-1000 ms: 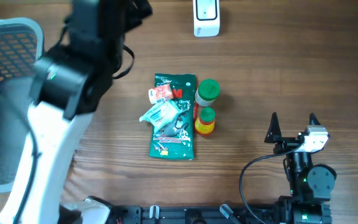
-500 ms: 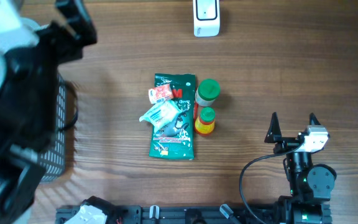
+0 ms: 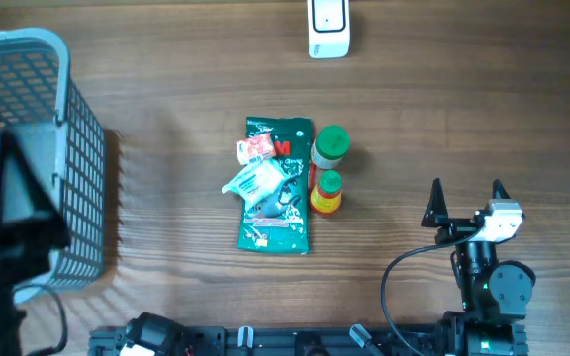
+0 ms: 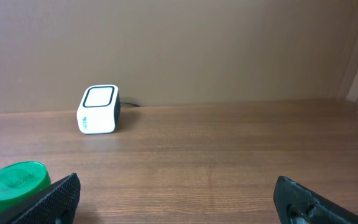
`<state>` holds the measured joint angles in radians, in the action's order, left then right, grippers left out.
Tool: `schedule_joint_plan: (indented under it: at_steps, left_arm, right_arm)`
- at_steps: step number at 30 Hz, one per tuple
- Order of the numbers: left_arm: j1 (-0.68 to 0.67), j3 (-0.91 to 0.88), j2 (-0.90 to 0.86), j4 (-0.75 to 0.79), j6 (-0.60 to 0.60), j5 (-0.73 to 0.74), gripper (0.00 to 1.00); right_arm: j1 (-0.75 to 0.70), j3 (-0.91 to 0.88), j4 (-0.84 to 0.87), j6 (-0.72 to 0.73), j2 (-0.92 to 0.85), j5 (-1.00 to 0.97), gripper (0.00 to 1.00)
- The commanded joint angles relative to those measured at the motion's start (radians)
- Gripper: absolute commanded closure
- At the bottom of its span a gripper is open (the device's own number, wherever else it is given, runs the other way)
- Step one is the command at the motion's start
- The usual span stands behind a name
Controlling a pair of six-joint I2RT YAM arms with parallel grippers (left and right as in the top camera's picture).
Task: Scan the item barcode
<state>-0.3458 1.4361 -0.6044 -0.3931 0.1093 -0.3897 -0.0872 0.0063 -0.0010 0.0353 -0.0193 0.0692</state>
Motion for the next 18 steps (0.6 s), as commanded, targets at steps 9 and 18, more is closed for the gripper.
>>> schedule_joint_plan:
  at_steps: [9, 18]
  left_arm:
    - [0.067, 0.002, 0.182, 0.056, 0.003, 0.076, 0.0]
    - [0.222, -0.007, 0.326, 0.034, 0.033, 0.269, 0.0]
  right_arm:
    - [0.006, -0.001, 0.002, -0.009, 0.005, -0.01, 0.0]
    - [0.006, -0.001, 0.002, -0.009, 0.005, -0.01, 0.0]
